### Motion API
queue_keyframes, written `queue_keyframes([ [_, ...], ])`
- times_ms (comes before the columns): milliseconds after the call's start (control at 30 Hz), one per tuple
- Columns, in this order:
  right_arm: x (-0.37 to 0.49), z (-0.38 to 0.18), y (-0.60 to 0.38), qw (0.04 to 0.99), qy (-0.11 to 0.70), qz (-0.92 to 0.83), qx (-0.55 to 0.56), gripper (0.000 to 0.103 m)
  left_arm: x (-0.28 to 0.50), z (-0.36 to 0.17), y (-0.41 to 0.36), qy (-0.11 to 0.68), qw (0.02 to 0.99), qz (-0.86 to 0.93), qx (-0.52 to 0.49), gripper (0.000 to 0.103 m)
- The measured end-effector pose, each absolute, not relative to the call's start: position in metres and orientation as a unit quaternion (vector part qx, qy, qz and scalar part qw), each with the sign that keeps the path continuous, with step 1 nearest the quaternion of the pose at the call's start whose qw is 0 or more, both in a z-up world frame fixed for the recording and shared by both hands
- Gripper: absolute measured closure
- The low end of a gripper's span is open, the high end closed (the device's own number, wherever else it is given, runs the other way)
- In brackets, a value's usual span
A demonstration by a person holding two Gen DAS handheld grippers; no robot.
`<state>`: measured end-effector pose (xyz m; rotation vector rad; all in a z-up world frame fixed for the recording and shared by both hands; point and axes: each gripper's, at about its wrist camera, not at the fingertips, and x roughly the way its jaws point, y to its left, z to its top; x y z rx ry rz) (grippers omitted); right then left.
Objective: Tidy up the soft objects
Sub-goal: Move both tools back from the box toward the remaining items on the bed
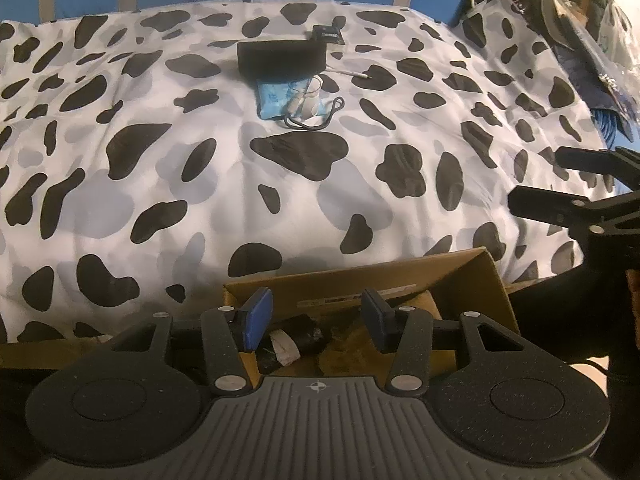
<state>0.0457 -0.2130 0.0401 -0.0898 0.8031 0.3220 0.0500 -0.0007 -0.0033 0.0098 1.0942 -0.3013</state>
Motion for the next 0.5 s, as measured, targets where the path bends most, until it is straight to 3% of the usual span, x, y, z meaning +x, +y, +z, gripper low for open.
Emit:
queue_keyframes([
  [500,0.053,0.057,-0.213,0.944,0.286,0.159,-0.043,0.0,0.07,-0.001,-0.002,0.516,0.841,-0.161,-0.019,0.055],
])
